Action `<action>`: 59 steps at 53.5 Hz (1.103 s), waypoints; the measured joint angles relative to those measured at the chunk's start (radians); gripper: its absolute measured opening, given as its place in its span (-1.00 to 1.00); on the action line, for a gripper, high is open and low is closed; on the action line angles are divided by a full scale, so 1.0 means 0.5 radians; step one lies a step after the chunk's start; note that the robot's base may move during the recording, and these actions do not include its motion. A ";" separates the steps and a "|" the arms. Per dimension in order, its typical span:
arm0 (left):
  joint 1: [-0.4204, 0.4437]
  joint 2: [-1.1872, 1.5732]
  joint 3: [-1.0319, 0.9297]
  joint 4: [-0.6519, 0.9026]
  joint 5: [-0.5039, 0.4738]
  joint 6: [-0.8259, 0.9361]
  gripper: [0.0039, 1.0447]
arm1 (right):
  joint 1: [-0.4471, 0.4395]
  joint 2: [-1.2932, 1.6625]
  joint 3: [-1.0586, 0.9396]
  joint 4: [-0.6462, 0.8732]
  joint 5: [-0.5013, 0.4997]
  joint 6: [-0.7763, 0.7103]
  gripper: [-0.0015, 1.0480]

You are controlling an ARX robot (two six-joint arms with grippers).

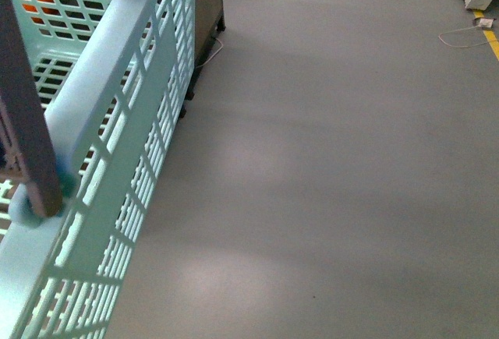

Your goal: Pick lemon and mango into basket

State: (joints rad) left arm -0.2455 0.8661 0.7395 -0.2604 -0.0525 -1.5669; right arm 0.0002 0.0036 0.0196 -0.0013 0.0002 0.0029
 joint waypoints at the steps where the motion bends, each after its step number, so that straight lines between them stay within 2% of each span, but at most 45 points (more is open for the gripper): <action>1: 0.000 0.000 0.000 0.000 0.000 -0.001 -0.91 | 0.000 0.000 0.000 0.000 0.001 0.000 0.83; 59: -0.002 -0.001 -0.002 0.000 0.003 -0.002 -0.91 | 0.000 0.001 0.000 0.000 0.000 0.000 0.83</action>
State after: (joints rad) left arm -0.2466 0.8658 0.7387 -0.2604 -0.0509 -1.5681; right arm 0.0002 0.0040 0.0196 -0.0013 0.0002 0.0029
